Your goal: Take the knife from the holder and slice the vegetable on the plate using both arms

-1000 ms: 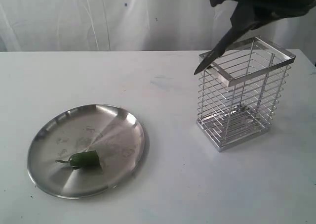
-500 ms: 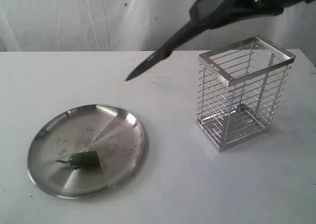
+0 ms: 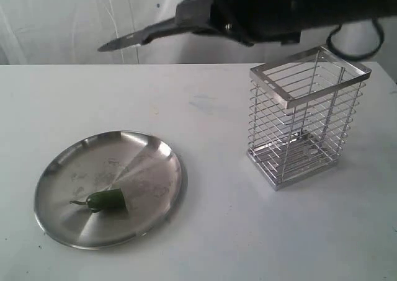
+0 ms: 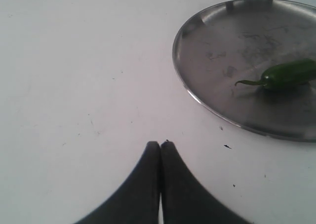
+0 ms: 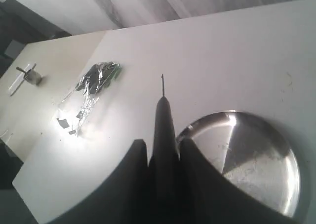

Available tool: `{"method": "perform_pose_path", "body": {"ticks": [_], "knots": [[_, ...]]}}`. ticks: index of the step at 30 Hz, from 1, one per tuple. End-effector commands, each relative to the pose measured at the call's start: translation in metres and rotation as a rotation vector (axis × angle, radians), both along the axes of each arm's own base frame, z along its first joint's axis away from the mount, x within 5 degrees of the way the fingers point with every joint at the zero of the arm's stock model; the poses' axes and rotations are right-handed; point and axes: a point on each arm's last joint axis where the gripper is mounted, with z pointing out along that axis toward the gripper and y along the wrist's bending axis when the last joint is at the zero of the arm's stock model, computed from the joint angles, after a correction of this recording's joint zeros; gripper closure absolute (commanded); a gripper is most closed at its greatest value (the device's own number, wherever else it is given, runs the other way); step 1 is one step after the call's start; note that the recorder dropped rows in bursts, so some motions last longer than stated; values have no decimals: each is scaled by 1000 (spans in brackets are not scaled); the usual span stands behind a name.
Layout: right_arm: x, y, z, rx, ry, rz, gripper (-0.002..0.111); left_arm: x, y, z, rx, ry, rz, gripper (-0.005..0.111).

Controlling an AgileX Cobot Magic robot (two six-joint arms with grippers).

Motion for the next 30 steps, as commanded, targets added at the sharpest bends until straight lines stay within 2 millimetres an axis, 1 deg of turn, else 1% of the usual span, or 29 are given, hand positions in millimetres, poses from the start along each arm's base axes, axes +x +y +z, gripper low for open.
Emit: {"method": "perform_pose_path", "body": {"ticks": [1,3,6,8,11,16,18,23,25,27,30], "knots": [[-14,-6,-51,67,105,-119,108,0,-1,-1,-9,5,-7,107],[-24,-7,-75,78,172,-167,108,0,-1,-1,-9,5,-7,107],[-39,-4,-97,66,256,-157,108,0,-1,-1,-9,5,-7,107],[-47,-1,-107,64,301,-145,108,0,-1,-1,-9,5,-7,107],[-51,0,-113,93,322,-207,108,0,-1,-1,-9,5,-7,107],[-45,-8,-117,157,328,-372,108,0,-1,-1,-9,5,-7,107],[-45,-5,-122,149,361,-362,108,0,-1,-1,-9,5,-7,107],[-40,6,-150,64,444,-343,108,0,-1,-1,-9,5,-7,107],[-39,11,-157,40,454,-343,108,0,-1,-1,-9,5,-7,107],[-41,15,-161,25,462,-328,108,0,-1,-1,-9,5,-7,107],[-44,19,-160,19,437,-333,108,0,-1,-1,-9,5,-7,107]]}}
